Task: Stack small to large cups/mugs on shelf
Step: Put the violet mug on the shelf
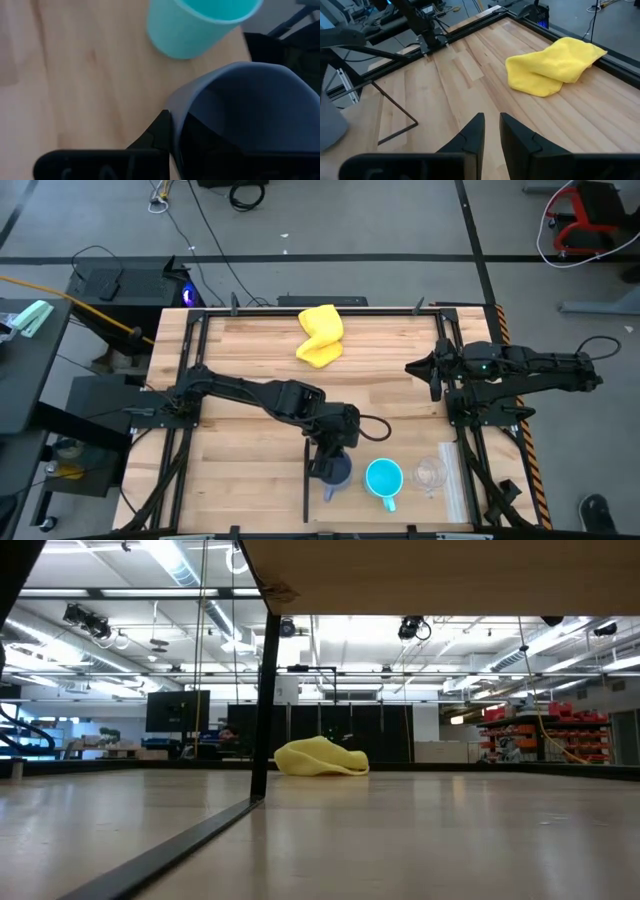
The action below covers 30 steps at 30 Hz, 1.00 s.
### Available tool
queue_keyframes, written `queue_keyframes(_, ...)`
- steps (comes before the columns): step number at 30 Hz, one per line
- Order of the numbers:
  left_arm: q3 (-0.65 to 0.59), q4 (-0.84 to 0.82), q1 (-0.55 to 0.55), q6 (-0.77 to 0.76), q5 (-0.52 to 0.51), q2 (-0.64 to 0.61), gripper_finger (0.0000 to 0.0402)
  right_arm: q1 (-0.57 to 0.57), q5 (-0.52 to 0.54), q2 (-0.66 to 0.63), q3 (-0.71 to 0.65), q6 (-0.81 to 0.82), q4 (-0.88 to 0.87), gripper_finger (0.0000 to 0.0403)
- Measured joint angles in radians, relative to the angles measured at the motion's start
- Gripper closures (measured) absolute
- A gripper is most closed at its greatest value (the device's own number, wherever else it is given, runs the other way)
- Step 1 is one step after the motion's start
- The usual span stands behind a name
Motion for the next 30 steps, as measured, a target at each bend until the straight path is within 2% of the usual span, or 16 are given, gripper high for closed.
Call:
queue_keyframes(3,0.001,-0.012,-0.004,-0.001,-0.036,0.009,0.0375,0.000,0.000,0.001,0.000,-0.004,0.000,0.0337)
queue_keyframes(15,0.004,-0.017,-0.007,-0.004,-0.040,0.019,0.0375,0.000,0.001,0.011,0.000,-0.018,-0.001,0.0337)
queue_keyframes(22,-0.001,-0.028,-0.011,-0.006,-0.041,0.027,0.0338,0.000,0.000,0.019,0.000,-0.018,-0.001,0.0337)
queue_keyframes(30,-0.002,-0.004,-0.011,-0.027,-0.020,0.029,0.0329,0.000,0.000,0.022,0.000,-0.018,-0.001,0.0337)
